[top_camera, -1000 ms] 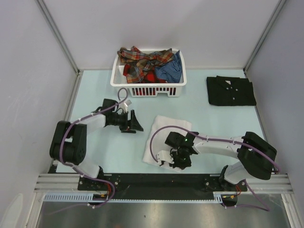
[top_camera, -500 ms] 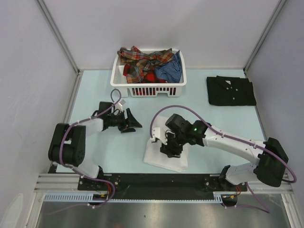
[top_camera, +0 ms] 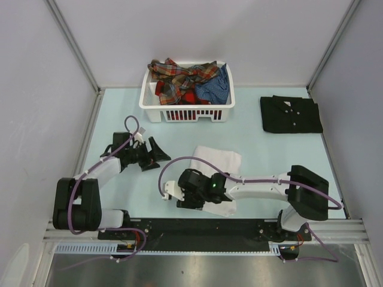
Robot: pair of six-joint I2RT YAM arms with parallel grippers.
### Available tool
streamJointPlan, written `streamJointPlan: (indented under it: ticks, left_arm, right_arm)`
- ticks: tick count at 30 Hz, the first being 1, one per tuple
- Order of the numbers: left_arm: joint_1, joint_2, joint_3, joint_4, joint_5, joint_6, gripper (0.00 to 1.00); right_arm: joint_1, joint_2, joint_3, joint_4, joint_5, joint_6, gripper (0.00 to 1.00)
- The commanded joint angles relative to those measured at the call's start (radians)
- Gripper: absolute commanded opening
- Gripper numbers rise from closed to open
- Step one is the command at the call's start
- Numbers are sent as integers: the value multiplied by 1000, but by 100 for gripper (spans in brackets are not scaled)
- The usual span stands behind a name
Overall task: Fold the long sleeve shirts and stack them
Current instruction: Fold the shirt
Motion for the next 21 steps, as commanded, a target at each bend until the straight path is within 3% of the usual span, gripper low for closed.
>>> streamJointPlan:
  ticks: [1, 9, 13, 17, 20, 21]
  left_arm:
    - [35, -83, -47, -26, -20, -14, 91]
    - [40, -100, -65, -13, -24, -26, 95]
    - [38, -103, -85, -6, -25, -36, 94]
    - [38, -95, -100, 7, -20, -45, 94]
    - [38, -67, -91, 21, -19, -49, 93]
    - [35, -60, -88, 27, -17, -48, 92]
  right_arm:
    - [52, 26, -18, 94, 79, 9, 47]
    - [71, 84, -129, 185, 119, -11, 51]
    - [43, 109, -193, 231, 126, -19, 29]
    - [20, 110, -203, 210, 119, -8, 19]
    - [14, 106, -215, 205, 114, -20, 0]
    - [9, 95, -213, 197, 113, -19, 0]
